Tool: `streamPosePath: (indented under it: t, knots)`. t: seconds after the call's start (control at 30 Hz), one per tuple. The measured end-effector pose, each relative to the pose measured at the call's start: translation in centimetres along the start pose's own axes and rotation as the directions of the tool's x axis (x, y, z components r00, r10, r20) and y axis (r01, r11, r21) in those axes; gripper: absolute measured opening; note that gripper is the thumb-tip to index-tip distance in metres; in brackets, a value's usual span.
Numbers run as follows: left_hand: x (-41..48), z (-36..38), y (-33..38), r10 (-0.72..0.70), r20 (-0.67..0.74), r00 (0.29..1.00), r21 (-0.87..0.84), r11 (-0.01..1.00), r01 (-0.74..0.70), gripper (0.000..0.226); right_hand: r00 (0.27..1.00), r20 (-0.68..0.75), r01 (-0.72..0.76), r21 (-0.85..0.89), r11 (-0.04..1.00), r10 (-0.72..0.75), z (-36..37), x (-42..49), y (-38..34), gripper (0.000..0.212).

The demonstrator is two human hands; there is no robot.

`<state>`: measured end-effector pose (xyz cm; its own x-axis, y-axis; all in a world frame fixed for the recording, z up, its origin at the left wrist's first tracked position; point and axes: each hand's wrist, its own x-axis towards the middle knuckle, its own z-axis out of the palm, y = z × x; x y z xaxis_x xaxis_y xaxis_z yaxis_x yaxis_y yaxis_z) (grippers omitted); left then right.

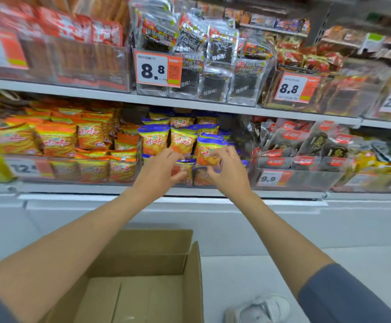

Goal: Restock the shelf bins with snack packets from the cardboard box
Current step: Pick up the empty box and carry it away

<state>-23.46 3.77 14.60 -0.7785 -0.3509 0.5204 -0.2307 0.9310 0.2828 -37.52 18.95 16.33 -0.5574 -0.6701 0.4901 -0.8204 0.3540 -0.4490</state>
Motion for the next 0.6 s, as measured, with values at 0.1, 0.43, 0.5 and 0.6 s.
streamPosePath:
  t: [0.1, 0.43, 0.5, 0.6]
  knots:
    - [-5.8, -1.1, -0.3, -0.150, 0.109, 0.983, -0.085, 0.984, 0.159, 0.035, 0.987, 0.158, -0.031, 0.047, 0.998, 0.023, 0.5, -5.2, -1.4, 0.027]
    - [-30.1, -3.8, -6.4, -0.588, 0.244, 0.771, 0.120, 0.808, 0.577, 0.042, 0.821, 0.458, -0.414, 0.066, 0.908, 0.341, 5.6, -25.1, -0.4, 0.025]
    - [-33.4, -4.4, -7.8, -0.670, 0.198, 0.715, 0.175, 0.742, 0.647, 0.057, 0.803, 0.448, -0.476, 0.085, 0.875, 0.393, 6.7, -27.0, -0.3, 0.045]
    - [-36.2, -4.6, -8.8, -0.763, 0.294, 0.575, -0.062, 0.585, 0.808, 0.084, 0.766, 0.438, -0.569, 0.123, 0.813, 0.470, 8.4, -27.9, -0.3, 0.071]
